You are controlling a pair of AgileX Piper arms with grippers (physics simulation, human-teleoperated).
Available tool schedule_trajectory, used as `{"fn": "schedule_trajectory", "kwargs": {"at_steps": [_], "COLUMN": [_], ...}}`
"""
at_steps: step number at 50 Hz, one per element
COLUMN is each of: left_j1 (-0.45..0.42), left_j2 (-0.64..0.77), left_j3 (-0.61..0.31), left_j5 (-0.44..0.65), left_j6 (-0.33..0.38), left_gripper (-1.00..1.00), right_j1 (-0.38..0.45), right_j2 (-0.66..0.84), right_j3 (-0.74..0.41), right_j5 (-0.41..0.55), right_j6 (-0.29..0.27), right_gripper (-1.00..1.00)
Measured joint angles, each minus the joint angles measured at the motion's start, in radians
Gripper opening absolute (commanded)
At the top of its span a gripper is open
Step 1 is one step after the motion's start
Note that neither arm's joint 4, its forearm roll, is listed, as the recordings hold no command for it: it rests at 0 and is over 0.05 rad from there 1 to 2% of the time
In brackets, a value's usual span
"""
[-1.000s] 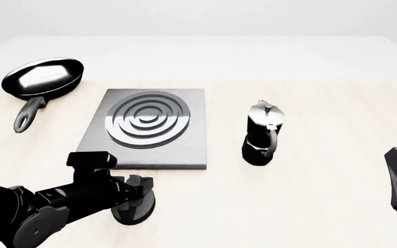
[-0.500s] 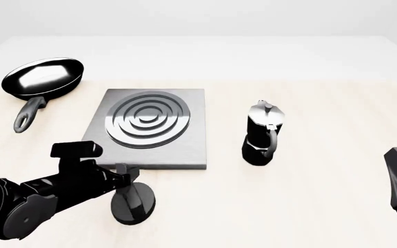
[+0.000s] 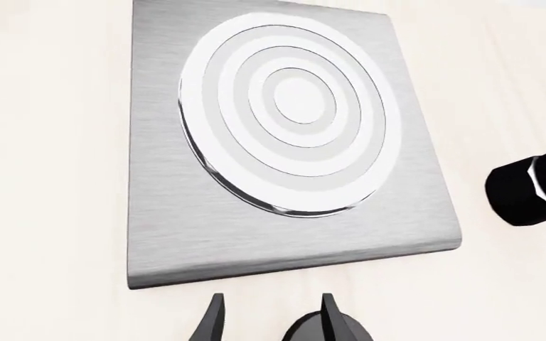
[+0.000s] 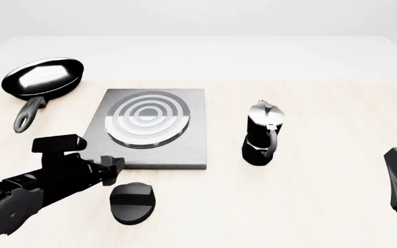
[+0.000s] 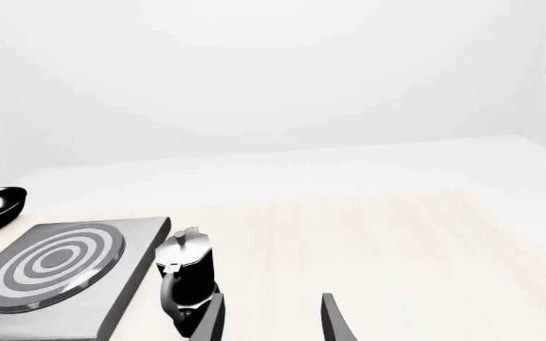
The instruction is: Turn on the stove.
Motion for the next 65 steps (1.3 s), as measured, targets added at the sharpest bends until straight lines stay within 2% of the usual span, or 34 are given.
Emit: {"fn": "schedule_trajectory", "kwargs": {"at_steps": [10,26,39,49,56,65], "left_j1": [0.031,0.074,0.100,0.125,0.107,0.098], "left_j2": [-0.157,-0.575,-0.938,-1.213,-1.322,-1.386], "left_j3": [-0.009,0.011,0.053,0.049,0.039,0.041], "left_j5": [0.091,0.304,0.487,0.655,0.709,0.737], "left_j6": [0.065,0.190,0.195,0.214,0.259,0.288], "left_gripper": [1.00,1.00,1.00,1.00,1.00,1.00], "right_j1": [0.000,0.001,0.006,0.008,0.009,0.010], "right_j2": [0.001,0.002,0.008,0.010,0.018,0.029], "right_j3": [0.000,0.000,0.000,0.000,0.000,0.000], "right_j5": [0.000,0.001,-0.001,-0.001,-0.007,-0.016], "right_j6": [-0.001,-0.004,-0.002,0.000,0.001,0.003], "right_gripper": [1.00,1.00,1.00,1.00,1.00,1.00]}}
